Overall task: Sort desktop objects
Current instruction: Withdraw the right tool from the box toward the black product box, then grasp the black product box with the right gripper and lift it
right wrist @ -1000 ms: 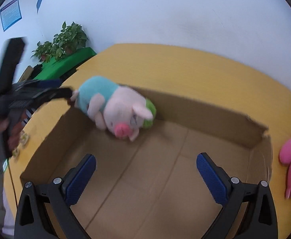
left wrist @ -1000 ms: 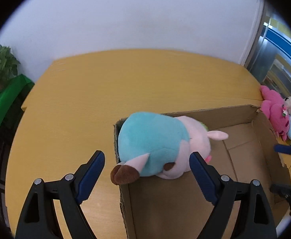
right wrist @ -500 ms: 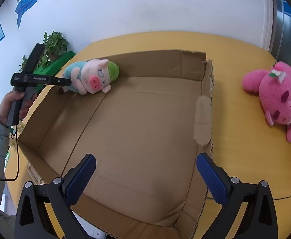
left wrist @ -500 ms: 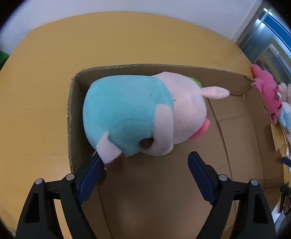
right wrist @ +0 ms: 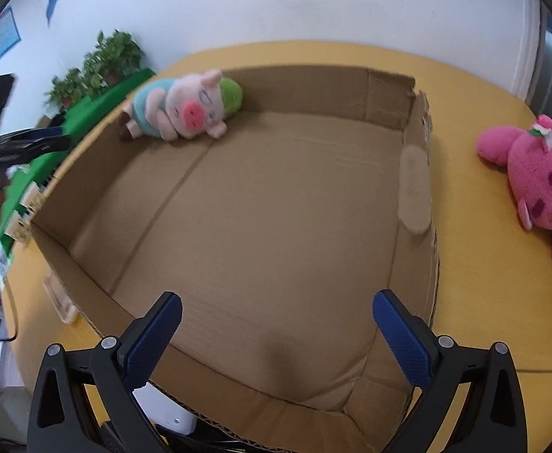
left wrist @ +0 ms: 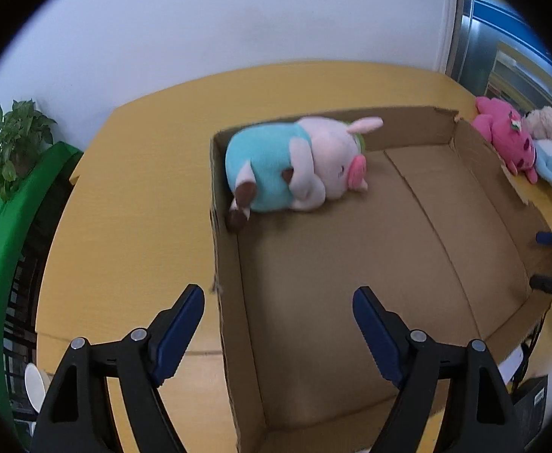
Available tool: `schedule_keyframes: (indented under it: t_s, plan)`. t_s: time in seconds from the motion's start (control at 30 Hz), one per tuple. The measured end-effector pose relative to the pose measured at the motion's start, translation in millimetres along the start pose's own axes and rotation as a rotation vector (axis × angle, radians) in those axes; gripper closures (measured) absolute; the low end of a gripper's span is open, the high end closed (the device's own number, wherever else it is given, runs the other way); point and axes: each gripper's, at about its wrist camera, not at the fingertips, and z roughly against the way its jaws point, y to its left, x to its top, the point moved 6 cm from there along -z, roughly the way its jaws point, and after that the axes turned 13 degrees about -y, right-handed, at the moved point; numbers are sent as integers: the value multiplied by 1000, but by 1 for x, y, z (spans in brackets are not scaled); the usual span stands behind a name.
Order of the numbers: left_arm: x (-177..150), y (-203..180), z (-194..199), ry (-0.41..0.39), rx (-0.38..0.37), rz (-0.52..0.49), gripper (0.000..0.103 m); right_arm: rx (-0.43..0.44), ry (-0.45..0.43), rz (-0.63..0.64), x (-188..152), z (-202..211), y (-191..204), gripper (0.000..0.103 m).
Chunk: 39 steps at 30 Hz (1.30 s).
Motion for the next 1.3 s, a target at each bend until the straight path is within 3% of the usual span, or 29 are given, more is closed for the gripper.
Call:
schedule_keyframes:
  t_s: [0.1, 0.17, 0.3, 0.53, 0.63, 0.77, 0.97, 1.03, 1.13, 1.3]
  plan:
    - [-37, -1, 1, 36, -26, 26, 21, -54, -10, 8, -13, 6, 3, 0]
    - [-46, -3, 4, -11, 34, -13, 21, -68, -34, 8, -18, 12, 6, 0]
    - [-47, -4, 2, -55, 31, -5, 21, -100, -44, -14, -23, 20, 6, 0]
    - [-63, 27, -30, 32, -10, 137, 22, -93, -155, -72, -21, 60, 24, 0]
    - [-55, 28, -8, -45, -42, 187, 22, -51, -215, -88, -26, 92, 33, 0]
    - [-34, 8, 42, -185, -95, 135, 21, 28, -248, -46, -43, 131, 53, 0]
    - [-41, -35, 88, -285, -165, 116, 21, 136, -165, 61, -103, 149, 88, 0]
    - [-50, -50, 88, -267, -175, 100, 21, 198, -89, 30, -133, 141, 91, 0]
    - [-68, -75, 91, -246, -225, 89, 21, 222, 10, -25, -173, 128, 88, 0]
    - [-103, -119, 81, -131, -394, 114, 21, 303, 18, -21, -197, 131, 104, 0]
